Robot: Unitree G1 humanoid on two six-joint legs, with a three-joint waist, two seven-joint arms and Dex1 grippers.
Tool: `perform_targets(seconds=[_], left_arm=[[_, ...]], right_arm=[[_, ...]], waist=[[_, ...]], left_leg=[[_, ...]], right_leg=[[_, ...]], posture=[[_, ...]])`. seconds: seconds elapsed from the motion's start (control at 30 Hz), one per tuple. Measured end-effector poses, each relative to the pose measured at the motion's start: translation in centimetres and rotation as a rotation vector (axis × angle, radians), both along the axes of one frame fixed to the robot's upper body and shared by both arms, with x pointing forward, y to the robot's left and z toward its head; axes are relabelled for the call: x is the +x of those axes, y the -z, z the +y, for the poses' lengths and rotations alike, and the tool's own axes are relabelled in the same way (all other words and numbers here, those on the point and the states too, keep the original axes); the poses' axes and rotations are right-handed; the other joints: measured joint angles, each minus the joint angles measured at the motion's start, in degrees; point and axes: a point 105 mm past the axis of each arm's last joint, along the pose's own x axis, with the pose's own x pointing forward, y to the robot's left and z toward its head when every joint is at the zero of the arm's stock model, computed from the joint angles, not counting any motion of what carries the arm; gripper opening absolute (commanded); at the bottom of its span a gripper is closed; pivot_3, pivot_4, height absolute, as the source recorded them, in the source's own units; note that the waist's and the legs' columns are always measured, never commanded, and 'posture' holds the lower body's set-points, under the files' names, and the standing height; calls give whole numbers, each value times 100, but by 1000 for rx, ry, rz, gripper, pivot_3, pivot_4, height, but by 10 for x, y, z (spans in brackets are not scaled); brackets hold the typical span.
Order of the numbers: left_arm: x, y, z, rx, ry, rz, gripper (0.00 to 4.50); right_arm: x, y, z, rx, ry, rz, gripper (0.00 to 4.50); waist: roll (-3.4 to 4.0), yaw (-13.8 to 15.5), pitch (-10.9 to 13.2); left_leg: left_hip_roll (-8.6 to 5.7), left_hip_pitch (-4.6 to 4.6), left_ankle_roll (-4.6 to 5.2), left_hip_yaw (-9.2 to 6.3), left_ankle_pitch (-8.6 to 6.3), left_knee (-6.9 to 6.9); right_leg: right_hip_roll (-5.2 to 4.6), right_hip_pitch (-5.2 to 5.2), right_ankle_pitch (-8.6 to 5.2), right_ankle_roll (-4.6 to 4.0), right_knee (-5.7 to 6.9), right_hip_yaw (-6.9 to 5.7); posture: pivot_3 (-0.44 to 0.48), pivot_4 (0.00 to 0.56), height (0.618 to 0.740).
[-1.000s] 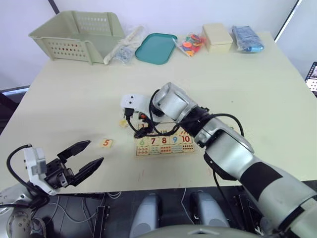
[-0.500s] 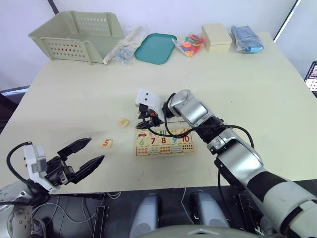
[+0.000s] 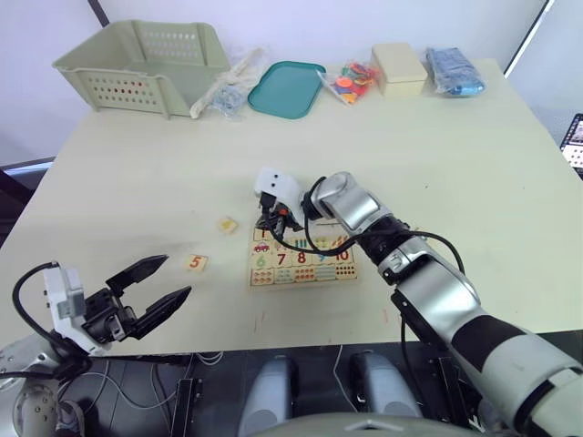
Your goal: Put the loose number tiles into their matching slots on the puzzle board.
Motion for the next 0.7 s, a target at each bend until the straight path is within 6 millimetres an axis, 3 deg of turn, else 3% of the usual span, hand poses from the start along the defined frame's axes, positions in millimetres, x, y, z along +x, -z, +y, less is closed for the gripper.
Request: perform_targets(seconds=[0.7], left_arm=[[0,0,0,-1,0,1,4500]], right_arm=[[-11,18,5,-25,-33,5,31]], waist=[[-2,-72,-3]], left_leg=[[0,15,0,-1,0,-3]], right_leg=[[-3,11,0,0,1,1]], posture=[[0,150,740]])
